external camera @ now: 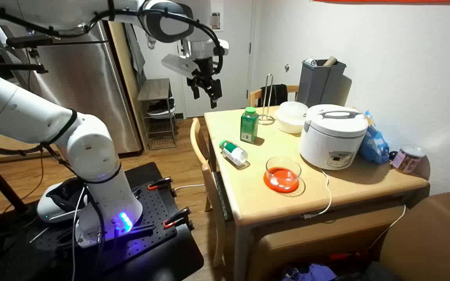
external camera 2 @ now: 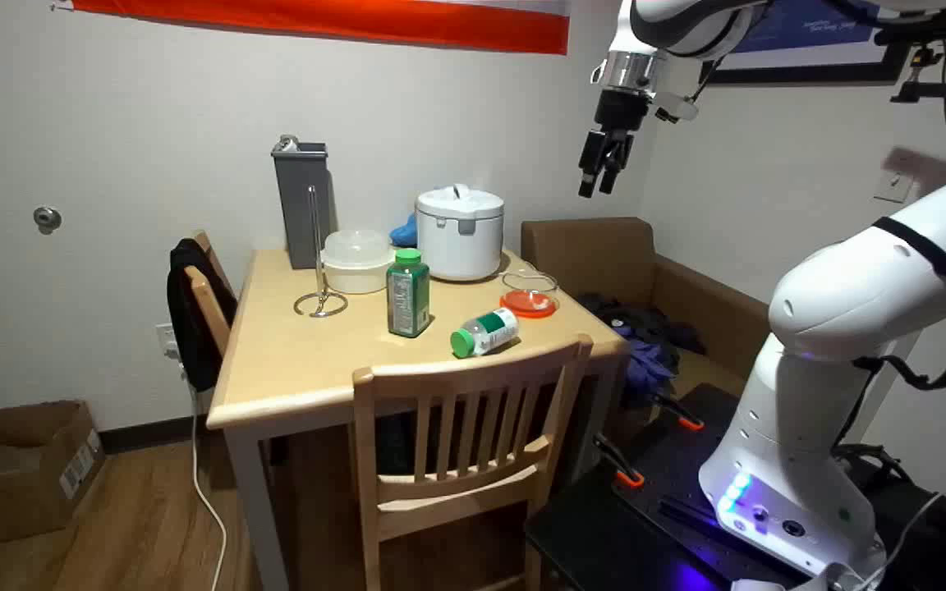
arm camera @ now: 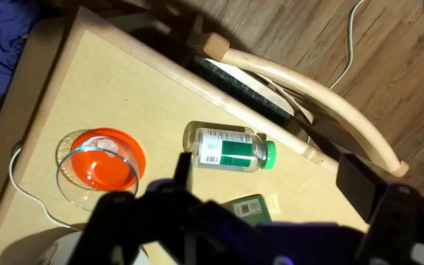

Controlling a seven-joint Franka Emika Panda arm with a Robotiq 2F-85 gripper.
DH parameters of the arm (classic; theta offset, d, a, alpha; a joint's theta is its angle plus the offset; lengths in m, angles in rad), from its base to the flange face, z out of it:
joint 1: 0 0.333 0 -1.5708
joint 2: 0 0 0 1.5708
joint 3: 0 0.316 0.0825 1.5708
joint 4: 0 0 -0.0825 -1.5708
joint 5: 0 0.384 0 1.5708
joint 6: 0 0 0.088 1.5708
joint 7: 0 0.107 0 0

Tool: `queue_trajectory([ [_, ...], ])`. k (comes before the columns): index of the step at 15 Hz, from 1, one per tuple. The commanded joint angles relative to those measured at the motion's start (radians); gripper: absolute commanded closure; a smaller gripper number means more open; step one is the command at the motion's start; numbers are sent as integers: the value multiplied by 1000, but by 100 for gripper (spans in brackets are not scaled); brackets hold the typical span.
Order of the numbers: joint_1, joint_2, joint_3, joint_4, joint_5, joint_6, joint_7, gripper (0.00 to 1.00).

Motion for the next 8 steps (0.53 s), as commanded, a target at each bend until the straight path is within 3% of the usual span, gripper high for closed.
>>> queue_trajectory([
  [1,-1,1,1,2,1,-1,0,0],
  [8,25,32,15,17,16,14,-10,0],
])
